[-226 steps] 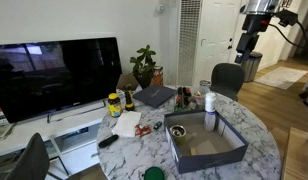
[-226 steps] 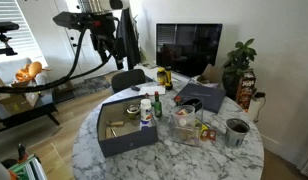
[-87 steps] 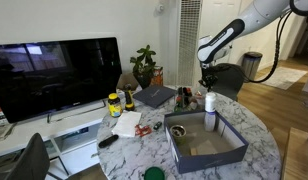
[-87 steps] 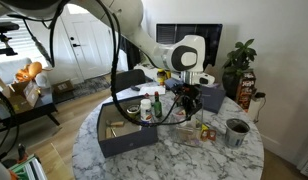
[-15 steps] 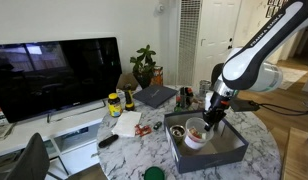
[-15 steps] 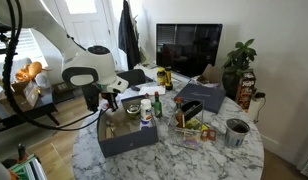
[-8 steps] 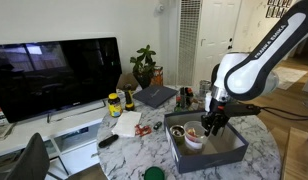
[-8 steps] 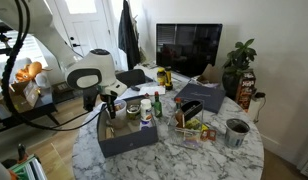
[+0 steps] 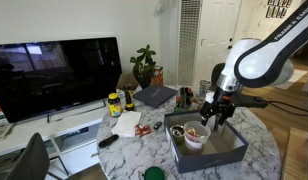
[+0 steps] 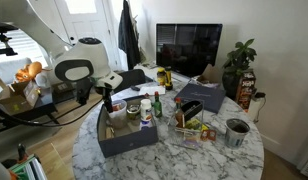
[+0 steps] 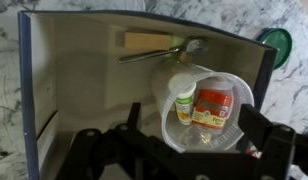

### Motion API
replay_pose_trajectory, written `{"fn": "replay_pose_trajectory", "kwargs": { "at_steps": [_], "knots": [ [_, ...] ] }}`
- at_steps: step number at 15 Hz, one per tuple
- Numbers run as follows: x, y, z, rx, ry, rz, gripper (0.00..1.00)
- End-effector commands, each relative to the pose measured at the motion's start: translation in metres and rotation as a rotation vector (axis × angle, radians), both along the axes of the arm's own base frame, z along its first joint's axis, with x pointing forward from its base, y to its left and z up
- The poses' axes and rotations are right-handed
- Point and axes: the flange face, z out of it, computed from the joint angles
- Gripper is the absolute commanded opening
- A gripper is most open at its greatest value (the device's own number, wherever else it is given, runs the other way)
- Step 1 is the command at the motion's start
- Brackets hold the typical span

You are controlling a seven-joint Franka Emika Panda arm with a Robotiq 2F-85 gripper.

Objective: Put the clear cup in the box

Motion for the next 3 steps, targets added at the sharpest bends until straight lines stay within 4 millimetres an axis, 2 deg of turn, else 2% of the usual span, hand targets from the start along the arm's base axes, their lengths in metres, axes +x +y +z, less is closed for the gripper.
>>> {"fn": "replay_pose_trajectory", "kwargs": {
  "at_steps": [1, 2, 3],
  "knots": [
    [0.000, -0.017, 0.051, 0.038, -0.132, 0.046, 1.00],
    [0.000, -0.026, 0.067, 0.047, -0.179, 0.113, 1.00],
    [0.003, -0.014, 0.044, 0.019, -0.123, 0.045, 1.00]
  ]
}}
